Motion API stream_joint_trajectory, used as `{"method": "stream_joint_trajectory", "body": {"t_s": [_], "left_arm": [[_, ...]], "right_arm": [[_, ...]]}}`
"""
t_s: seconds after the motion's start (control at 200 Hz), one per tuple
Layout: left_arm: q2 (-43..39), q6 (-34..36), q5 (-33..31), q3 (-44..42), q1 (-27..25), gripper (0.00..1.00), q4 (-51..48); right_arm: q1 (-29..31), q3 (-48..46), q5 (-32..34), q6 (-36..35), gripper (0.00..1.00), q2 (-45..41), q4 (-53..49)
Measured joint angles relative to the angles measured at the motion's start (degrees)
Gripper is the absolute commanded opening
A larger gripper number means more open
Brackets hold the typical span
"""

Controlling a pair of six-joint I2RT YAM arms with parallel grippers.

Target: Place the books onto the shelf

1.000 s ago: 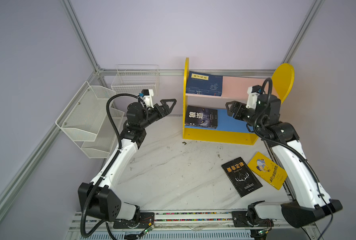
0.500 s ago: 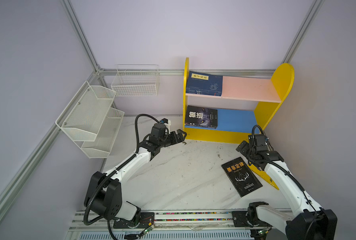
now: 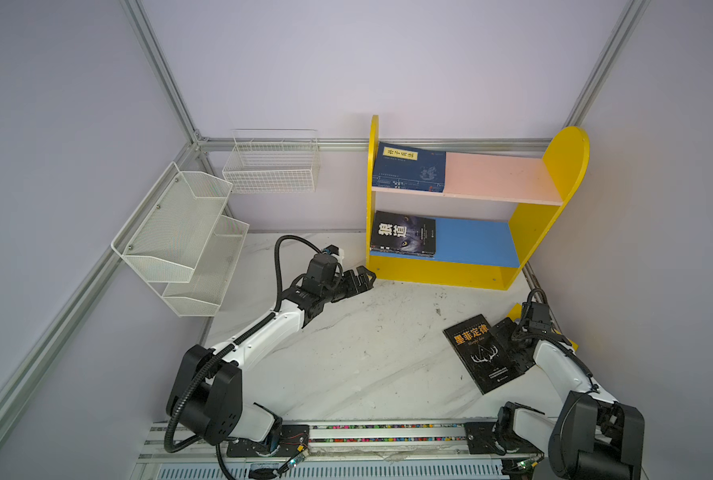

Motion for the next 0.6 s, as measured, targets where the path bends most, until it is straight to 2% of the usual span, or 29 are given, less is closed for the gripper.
{"method": "stream_joint_trajectory", "body": {"t_s": [0.075, 0.19, 0.285, 0.475, 0.6], "left_arm": [[-2.1, -0.2, -0.8, -0.5, 0.0, 1.00, -0.7], [-4.0, -0.2, -1.9, -0.7, 0.0, 1.00, -1.2], [-4.7, -0.7, -2.7, -1.8, 0.0, 1.00, -1.6], [-3.1, -3.2, -2.7, -4.1, 0.1, 1.00, -3.2], [0.0, -4.6, -2.1, -4.1, 0.1, 1.00, -3.4]], "right_arm": [[-0.1, -0.5, -1.6, -0.1, 0.94, 2.3, 3.6], [-0.3, -0.7, -6.3, 0.1, 0.83, 5.8, 10.2], [0.6, -2.5, -11.7, 1.7, 0.82, 6.4, 16.0], [11.7, -3.5, -17.6, 6.7, 0.84, 3.1, 14.9], [15.8, -3.6, -20.3, 9.0, 0.84, 2.6, 14.2]]}}
